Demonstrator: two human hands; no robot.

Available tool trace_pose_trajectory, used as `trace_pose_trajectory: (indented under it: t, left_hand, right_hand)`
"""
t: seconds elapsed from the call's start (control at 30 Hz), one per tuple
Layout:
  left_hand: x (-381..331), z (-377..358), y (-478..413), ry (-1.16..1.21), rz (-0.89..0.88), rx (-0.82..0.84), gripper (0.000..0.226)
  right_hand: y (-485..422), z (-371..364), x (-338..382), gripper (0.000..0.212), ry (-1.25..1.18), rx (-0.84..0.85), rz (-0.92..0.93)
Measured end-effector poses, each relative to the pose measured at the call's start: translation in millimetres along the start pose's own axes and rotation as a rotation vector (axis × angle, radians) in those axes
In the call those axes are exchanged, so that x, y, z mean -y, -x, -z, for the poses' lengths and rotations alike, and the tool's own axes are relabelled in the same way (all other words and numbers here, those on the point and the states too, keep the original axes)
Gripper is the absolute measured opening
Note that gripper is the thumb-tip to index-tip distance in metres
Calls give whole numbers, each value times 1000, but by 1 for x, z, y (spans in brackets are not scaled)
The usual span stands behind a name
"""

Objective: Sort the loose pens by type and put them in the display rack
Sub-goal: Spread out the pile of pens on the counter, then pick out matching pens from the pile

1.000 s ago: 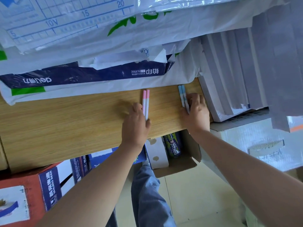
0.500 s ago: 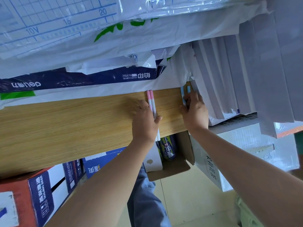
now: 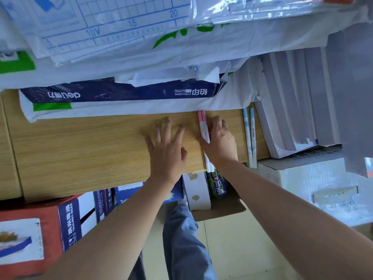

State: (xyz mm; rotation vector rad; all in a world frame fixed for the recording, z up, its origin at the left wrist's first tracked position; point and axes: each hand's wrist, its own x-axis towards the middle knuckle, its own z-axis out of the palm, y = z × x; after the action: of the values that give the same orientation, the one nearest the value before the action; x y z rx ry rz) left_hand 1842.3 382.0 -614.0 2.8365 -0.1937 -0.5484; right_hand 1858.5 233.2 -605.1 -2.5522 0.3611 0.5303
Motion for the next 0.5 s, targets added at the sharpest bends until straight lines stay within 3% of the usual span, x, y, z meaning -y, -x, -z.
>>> trace_pose_trajectory:
  t: [0.13, 0.33, 0.5]
  left_hand:
    - [13, -5, 5, -60, -71, 81, 76]
    - [14, -6, 4, -44, -81, 91, 78]
    - [39, 20, 10, 72, -104, 81, 57]
  right_hand:
    - [1, 6, -16, 49, -11, -61, -53]
    - [1, 16, -36, 52, 35, -94, -54]
    - [7, 12, 10, 41, -10, -134, 188]
